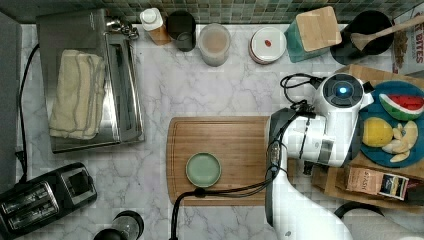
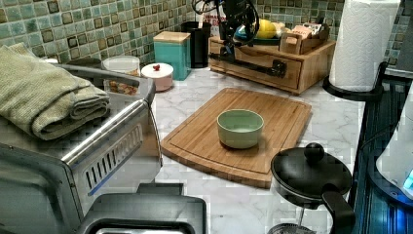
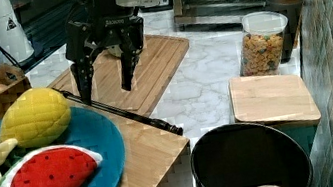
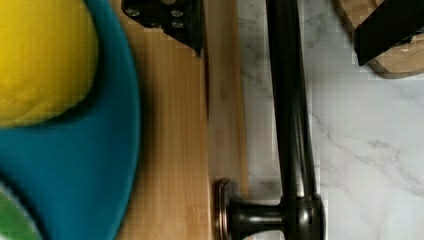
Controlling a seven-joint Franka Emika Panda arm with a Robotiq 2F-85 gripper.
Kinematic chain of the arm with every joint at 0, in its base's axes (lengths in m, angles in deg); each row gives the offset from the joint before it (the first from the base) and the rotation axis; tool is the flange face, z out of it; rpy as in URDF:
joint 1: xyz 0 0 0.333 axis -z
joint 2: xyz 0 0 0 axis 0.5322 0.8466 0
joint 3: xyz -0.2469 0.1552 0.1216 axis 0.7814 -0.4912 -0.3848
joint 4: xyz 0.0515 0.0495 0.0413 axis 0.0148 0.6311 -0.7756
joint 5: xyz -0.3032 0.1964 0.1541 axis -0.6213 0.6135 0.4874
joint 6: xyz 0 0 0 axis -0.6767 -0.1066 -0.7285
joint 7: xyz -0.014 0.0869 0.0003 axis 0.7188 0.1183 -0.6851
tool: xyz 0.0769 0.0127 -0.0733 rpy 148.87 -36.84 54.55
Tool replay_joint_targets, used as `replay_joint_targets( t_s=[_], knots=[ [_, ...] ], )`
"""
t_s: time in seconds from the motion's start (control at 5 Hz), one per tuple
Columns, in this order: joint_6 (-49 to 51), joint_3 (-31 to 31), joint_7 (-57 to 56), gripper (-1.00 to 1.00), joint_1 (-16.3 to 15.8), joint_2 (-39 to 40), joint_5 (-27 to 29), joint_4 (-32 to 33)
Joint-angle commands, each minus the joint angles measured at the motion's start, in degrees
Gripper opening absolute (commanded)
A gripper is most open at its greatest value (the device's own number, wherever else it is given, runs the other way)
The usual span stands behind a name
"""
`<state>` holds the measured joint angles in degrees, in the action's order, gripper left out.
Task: Open the drawer.
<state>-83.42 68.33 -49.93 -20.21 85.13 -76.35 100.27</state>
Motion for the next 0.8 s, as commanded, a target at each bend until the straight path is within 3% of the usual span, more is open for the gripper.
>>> replay_joint_targets(
  t_s=[0.2,0.6,0.8],
  knots=[
    [-1.8,0.4,2.5,1.0,0.5,-6.7,2.3,4.5],
    [-8.8,-0.1,-3.0,1.0,2.4,-2.8,7.6,4.2],
    [-10.6,0.5,0.2,1.0,1.1,-2.2,7.7,5.9]
  ],
)
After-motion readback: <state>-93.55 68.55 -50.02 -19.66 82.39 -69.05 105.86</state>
